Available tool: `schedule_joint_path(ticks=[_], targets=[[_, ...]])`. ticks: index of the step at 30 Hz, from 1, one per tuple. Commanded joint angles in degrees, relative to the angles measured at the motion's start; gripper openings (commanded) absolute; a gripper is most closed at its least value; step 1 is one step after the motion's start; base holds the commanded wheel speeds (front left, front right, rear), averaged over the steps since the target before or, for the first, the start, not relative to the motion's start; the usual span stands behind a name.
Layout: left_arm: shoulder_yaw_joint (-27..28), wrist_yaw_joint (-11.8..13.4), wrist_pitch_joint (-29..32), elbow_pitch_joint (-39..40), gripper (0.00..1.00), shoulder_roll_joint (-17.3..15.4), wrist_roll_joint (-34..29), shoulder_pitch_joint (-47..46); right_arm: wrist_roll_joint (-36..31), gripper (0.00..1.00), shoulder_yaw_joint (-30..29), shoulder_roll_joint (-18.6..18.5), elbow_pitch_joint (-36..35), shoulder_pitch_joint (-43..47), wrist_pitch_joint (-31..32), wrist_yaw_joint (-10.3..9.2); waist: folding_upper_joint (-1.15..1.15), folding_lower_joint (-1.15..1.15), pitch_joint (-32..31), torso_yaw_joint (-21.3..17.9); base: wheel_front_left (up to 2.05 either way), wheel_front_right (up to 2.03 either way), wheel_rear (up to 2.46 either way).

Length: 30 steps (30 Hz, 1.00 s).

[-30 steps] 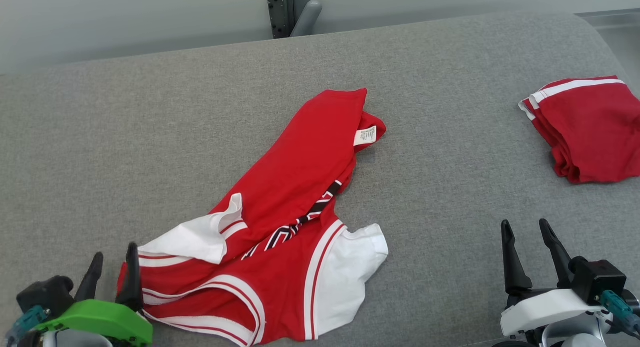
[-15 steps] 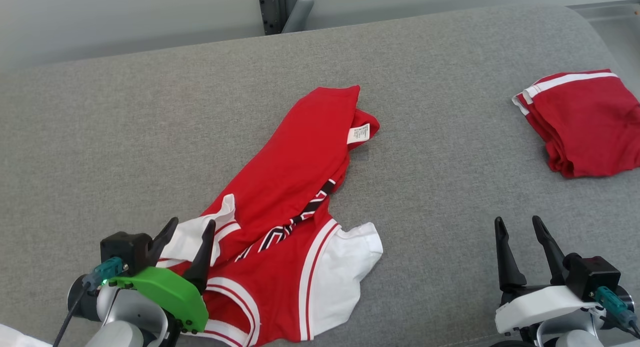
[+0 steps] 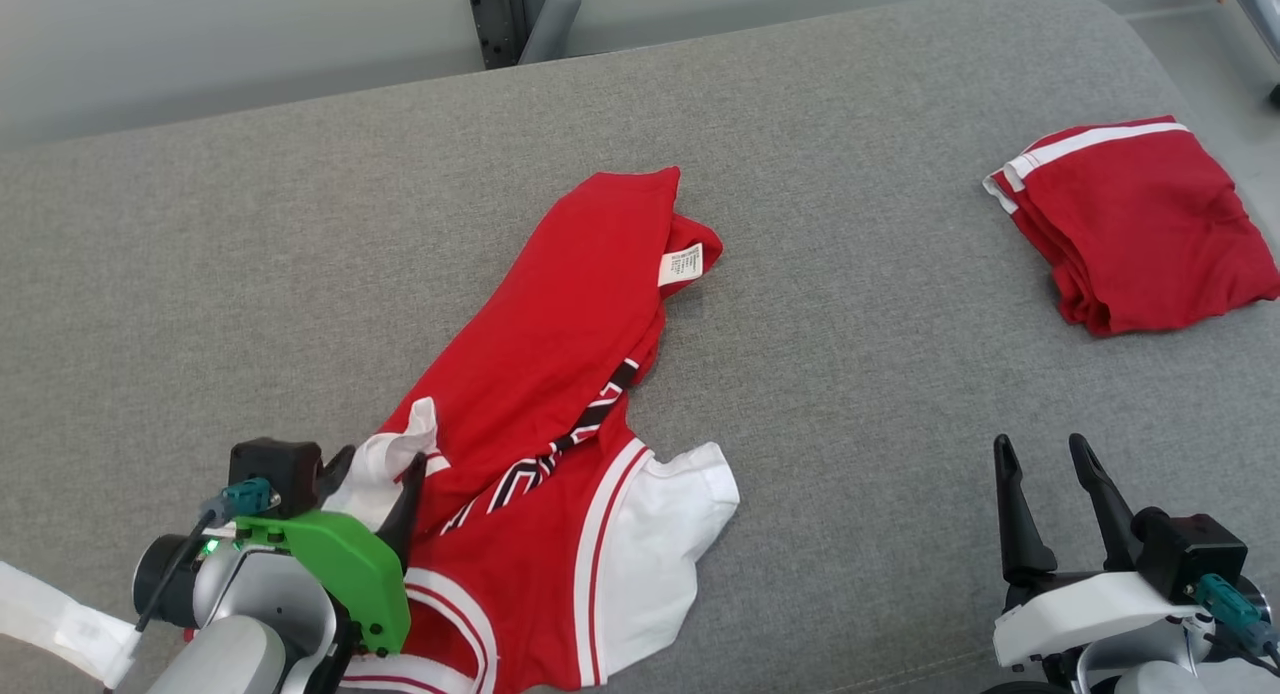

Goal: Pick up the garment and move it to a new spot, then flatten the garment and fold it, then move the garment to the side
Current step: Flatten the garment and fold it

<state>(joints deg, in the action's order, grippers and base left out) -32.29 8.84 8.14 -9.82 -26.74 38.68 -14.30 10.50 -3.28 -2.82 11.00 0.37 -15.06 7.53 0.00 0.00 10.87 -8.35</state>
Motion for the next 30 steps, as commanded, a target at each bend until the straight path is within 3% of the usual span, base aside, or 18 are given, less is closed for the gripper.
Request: schedule_joint_path(ticks=[1,2,13,30], targets=[[-0.2,0.1,0.8,-0.6,0.25,-0.9,-0.3,-0.6,0.4,1.00,-0.1,-0.1,0.1,-0.2,-0.1,-0.09,0.00,0.00,0.1,-0.1,0.00,0.00,0.00],[-0.2,-0.1,1.4,-1.1,0.00,-1.0,0.0,-0.8,0.5,1.00,-0.1,-0.1,0.2,-0.4,-0.1,-0.09,0.00,0.00,0.2,-0.1,0.00,0.00,0.00],[3.8,0.3,-2.8,-4.8,0.00,-3.6,-1.8,-8.4,1.2,1.00,0.0,-0.1,0.2,-1.5,-0.1,-0.09,0.00,0.00,1.4,-0.4,0.00,0.00,0.00],[4.6,-6.4,-5.3,-13.9,0.00,-11.8,-11.7,-38.1,2.9,1.00,1.1,-0.1,1.0,-3.7,-0.1,-0.09,0.00,0.00,3.3,-5.2,0.00,0.00,0.00]])
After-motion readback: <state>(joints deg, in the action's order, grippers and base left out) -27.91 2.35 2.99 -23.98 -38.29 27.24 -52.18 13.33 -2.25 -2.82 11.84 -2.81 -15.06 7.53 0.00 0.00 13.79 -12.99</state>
